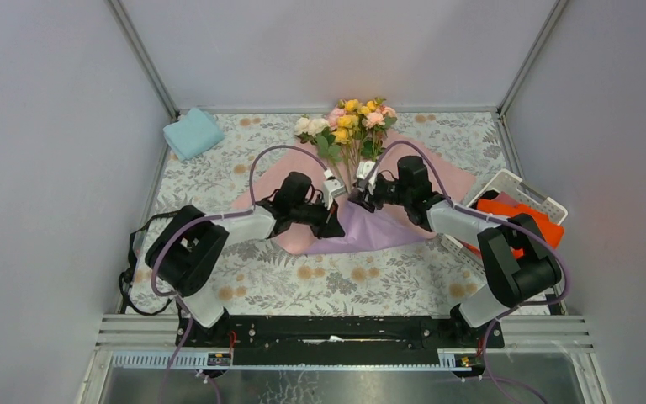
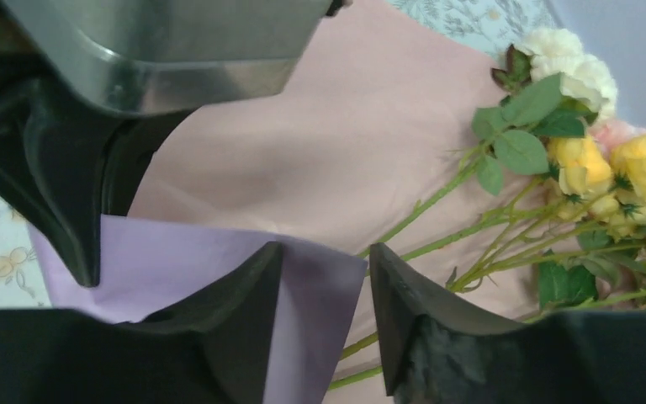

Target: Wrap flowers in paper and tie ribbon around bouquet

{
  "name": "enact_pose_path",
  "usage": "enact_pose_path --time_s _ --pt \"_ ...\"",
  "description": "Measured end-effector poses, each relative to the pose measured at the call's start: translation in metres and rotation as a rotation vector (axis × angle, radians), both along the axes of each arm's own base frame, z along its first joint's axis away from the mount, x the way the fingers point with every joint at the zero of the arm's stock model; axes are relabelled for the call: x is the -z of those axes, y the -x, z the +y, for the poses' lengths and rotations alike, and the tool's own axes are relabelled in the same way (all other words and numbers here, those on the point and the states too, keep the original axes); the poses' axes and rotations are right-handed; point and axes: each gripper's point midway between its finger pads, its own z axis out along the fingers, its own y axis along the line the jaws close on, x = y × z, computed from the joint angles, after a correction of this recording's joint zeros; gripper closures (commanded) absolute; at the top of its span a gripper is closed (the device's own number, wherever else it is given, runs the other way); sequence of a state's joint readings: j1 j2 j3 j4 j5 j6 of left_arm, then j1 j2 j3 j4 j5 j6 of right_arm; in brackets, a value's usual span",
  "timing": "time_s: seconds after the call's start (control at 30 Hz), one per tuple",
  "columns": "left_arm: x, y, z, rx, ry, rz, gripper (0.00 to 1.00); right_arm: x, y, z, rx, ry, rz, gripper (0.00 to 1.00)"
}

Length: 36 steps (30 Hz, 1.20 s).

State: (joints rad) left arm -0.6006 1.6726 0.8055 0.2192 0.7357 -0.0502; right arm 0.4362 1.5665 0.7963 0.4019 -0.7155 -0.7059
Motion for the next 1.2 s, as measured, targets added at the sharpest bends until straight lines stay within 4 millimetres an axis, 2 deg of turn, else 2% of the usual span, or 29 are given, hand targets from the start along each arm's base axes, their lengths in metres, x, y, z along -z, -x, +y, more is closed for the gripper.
enact_pose_path --time_s 0.07,0.2,0.33,0.43,0.5,0.57,0.73,0.77,0.8,0.9,1.03,1.07,1.13,1.2 --pt "0.001 -0.005 -0.002 -0.009 -0.013 0.006 1.0 -0.003 -0.006 -0.003 0.078 -0.03 0.043 0.28" --pt "0.012 -0.02 -0.001 -0.058 -0.063 0.027 1.0 -0.01 -0.014 -0.022 0.305 -0.109 0.167 0.26" --pt "0.028 -0.029 0.005 -0.102 -0.126 0.057 1.0 -0.029 -0.013 -0.045 0.546 -0.198 0.29 0.38" --pt "0.038 -0.033 0.008 -0.126 -0.164 0.072 1.0 -0.034 -0.007 -0.057 0.684 -0.261 0.403 0.52" --pt "0.042 -0.035 0.01 -0.138 -0.181 0.076 1.0 -0.021 0.0 -0.06 0.755 -0.273 0.518 0.67" --pt "0.044 -0.038 0.011 -0.15 -0.193 0.075 1.0 0.004 0.011 -0.063 0.815 -0.255 0.636 0.75" --pt "0.051 -0.044 0.012 -0.169 -0.219 0.078 0.99 0.074 0.054 -0.078 0.954 -0.17 0.872 0.87" --pt "0.053 -0.046 0.011 -0.173 -0.227 0.081 0.97 0.085 0.062 -0.082 0.989 -0.156 0.907 0.87" --pt "0.054 -0.048 0.011 -0.175 -0.228 0.08 0.9 0.094 0.068 -0.086 1.026 -0.144 0.935 0.88" --pt "0.054 -0.051 0.011 -0.184 -0.234 0.077 0.59 0.109 0.071 -0.094 1.111 -0.145 0.975 0.88" --pt "0.046 -0.065 0.015 -0.213 -0.287 0.037 0.34 0.109 0.062 -0.094 1.168 -0.199 0.988 0.88" --pt "0.042 -0.072 0.019 -0.228 -0.312 0.017 0.31 0.109 0.062 -0.094 1.177 -0.208 0.996 0.88" --pt "0.024 -0.084 0.024 -0.246 -0.35 -0.042 0.31 0.109 0.061 -0.094 1.194 -0.222 1.005 0.88" --pt "-0.01 -0.092 0.023 -0.251 -0.357 -0.129 0.44 0.109 0.061 -0.094 1.207 -0.23 1.01 0.88"
